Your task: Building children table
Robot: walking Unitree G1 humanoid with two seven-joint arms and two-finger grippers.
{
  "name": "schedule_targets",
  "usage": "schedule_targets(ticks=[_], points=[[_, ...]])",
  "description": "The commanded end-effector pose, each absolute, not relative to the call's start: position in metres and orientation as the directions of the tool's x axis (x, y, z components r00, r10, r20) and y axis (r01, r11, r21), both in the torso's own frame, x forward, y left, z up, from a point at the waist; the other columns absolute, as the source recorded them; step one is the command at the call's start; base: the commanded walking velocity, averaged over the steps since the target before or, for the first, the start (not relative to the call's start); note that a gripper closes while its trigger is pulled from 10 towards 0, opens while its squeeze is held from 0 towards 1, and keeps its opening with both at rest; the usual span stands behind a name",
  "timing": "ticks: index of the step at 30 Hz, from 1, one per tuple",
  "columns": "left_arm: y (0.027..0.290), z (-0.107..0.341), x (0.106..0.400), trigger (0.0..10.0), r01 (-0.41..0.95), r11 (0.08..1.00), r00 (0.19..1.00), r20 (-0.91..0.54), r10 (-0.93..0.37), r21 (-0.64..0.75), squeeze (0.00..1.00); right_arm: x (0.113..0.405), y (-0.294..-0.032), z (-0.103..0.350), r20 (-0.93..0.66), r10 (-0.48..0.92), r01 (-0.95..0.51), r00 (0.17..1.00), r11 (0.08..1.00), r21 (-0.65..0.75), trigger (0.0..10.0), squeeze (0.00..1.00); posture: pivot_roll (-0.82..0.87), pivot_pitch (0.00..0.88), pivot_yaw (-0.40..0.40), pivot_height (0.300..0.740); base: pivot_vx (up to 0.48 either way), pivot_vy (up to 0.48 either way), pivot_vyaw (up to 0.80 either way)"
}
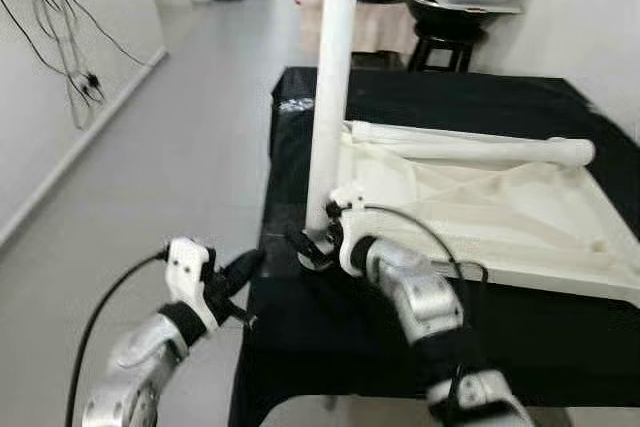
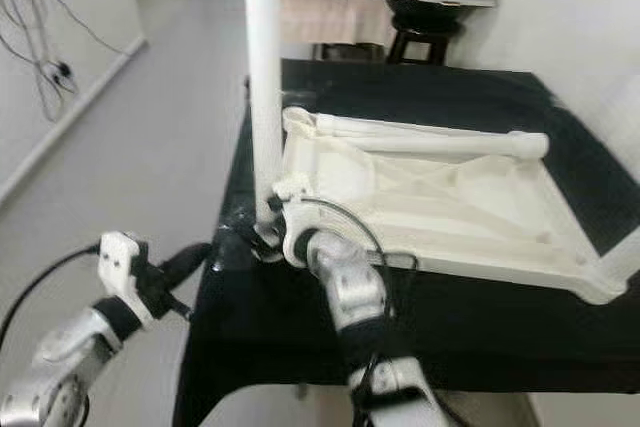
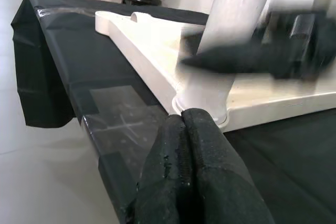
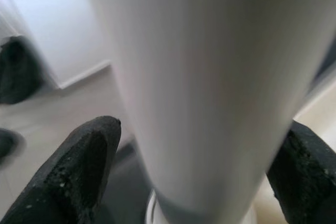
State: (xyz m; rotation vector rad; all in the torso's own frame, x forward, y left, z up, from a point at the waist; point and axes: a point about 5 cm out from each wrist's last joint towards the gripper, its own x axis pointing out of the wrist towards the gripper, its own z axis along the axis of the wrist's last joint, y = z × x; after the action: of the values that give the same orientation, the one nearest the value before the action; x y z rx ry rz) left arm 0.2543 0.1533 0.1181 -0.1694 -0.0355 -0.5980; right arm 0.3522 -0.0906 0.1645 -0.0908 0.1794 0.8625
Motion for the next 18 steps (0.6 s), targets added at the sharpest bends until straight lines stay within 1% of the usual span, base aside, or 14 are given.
schedule_targets(ticks=[1,3,4,6,8,9,10,11,14,18], points=[[0.152,0.113,0.254,10.0,0.557,0.814,0.83,0.066,-0.554,-0.165,0.0,0.357,-0.098,0.172,-0.182,0.86,-0.875,0.477,0.484,-0.007,10.0,0.0,0.05,0.0,-0.087,0.74,0.0,0.0,0.0],[0.15,0.113,0.254,10.0,0.556,0.814,0.83,0.069,-0.553,-0.166,0.0,0.363,-0.106,0.177,-0.199,0.9,-0.918,0.388,0.397,0.005,10.0,0.0,0.06,0.0,-0.091,0.74,0.0,0.0,0.0],[0.15,0.113,0.254,10.0,0.556,0.814,0.83,0.069,-0.553,-0.166,0.0,0.365,-0.107,0.179,-0.202,0.906,-0.925,0.371,0.381,0.009,10.0,0.0,0.06,0.0,-0.091,0.74,0.0,0.0,0.0],[0.148,0.113,0.254,10.0,0.557,0.814,0.83,0.071,-0.553,-0.166,0.0,0.369,-0.106,0.185,-0.181,0.913,-0.925,0.364,0.377,0.043,10.0,0.0,0.06,0.0,-0.094,0.74,0.0,0.0,0.0],[0.148,0.113,0.254,10.0,0.557,0.814,0.83,0.071,-0.553,-0.166,0.0,0.369,-0.106,0.185,-0.181,0.913,-0.925,0.364,0.377,0.043,10.0,0.0,0.06,0.0,-0.094,0.74,0.0,0.0,0.0],[0.148,0.113,0.254,10.0,0.557,0.813,0.83,0.072,-0.553,-0.167,0.0,0.37,-0.105,0.19,-0.156,0.924,-0.93,0.349,0.362,0.066,4.2,0.0,0.06,0.0,-0.096,0.74,0.0,0.0,0.0],[0.148,0.113,0.254,10.0,0.557,0.813,0.83,0.072,-0.553,-0.167,0.0,0.37,-0.105,0.19,-0.156,0.924,-0.93,0.349,0.362,0.066,4.2,0.0,0.06,0.0,-0.096,0.74,0.0,0.0,0.0],[0.147,0.113,0.254,10.0,0.557,0.813,0.83,0.073,-0.553,-0.168,0.0,0.371,-0.104,0.194,-0.127,0.933,-0.933,0.337,0.349,0.088,0.0,0.0,0.06,0.0,-0.098,0.74,0.0,0.0,0.0],[0.147,0.113,0.253,10.0,0.557,0.813,0.83,0.073,-0.553,-0.169,0.0,0.372,-0.103,0.197,-0.11,0.939,-0.937,0.325,0.336,0.1,0.0,0.0,0.07,0.0,-0.099,0.74,0.0,0.0,0.0],[0.146,0.113,0.253,10.0,0.557,0.813,0.83,0.075,-0.553,-0.171,0.0,0.371,-0.107,0.188,-0.118,0.945,-0.942,0.304,0.316,0.112,0.0,0.0,0.05,0.0,-0.087,0.74,0.0,0.0,0.0]])
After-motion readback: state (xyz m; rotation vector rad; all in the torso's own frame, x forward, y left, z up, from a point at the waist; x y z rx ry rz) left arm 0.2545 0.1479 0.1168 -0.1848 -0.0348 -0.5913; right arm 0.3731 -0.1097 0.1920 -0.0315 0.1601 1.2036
